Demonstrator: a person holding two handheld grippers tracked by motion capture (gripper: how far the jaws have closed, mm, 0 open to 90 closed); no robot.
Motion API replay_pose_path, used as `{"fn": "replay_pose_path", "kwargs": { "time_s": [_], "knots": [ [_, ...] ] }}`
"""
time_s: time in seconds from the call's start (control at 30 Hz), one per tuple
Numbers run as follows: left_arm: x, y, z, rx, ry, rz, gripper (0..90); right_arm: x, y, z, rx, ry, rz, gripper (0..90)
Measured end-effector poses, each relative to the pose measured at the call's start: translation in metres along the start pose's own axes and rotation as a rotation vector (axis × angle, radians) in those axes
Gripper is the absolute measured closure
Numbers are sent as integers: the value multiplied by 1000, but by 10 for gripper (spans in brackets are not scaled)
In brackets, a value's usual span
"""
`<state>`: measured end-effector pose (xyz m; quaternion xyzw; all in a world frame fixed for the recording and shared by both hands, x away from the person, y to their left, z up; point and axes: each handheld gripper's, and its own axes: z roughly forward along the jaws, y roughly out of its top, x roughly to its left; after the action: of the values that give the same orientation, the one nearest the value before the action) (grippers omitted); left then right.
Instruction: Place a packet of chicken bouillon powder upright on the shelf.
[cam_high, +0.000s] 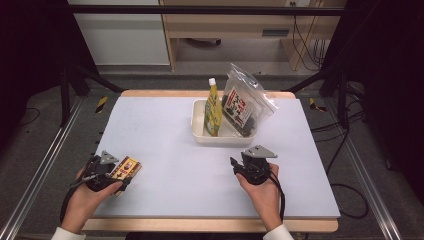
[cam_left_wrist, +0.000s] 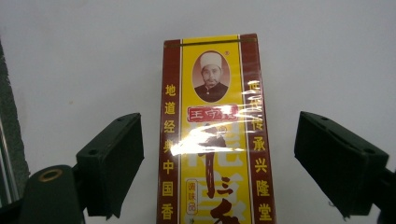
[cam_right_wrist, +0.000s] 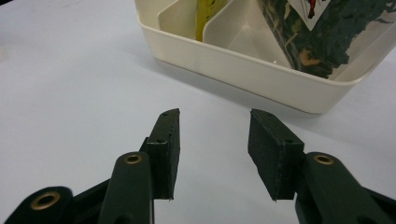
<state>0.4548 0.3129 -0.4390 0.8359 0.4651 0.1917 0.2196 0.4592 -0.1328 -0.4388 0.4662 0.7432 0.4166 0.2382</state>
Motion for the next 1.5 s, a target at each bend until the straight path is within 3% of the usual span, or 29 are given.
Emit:
{"fn": "replay_pose_path", "kwargs": {
  "time_s": [0.07, 0.13, 0.27, 0.33, 0.53, 0.83, 1.07, 1.33, 1.5],
  "knots": [
    [1, 4, 0, 49, -12, 17, 144, 0, 0, 0, 0, 4, -8, 543],
    [2, 8, 0, 93, 1, 35, 142, 1, -1, 0, 6, 12, -15, 541],
    [3, 11, 2, 196, -25, 66, 133, 3, -3, 1, 24, 23, -34, 537],
    [5, 11, 1, 210, -18, 64, 137, 4, -4, 1, 29, 29, -44, 534],
    [9, 9, 5, 266, -60, 61, 141, 4, -4, 1, 34, 36, -38, 529],
    [15, 8, 7, 276, -108, 64, 275, 3, -4, 1, 39, 35, -36, 524],
    [13, 9, 11, 298, -108, 88, 252, 3, -4, 1, 35, 39, -35, 523],
    [15, 8, 16, 300, -115, 73, 281, 3, -4, 1, 36, 40, -40, 521],
    [11, 11, 11, 276, -115, 106, 302, 3, -3, 0, 28, 41, -40, 521]
  ]
}}
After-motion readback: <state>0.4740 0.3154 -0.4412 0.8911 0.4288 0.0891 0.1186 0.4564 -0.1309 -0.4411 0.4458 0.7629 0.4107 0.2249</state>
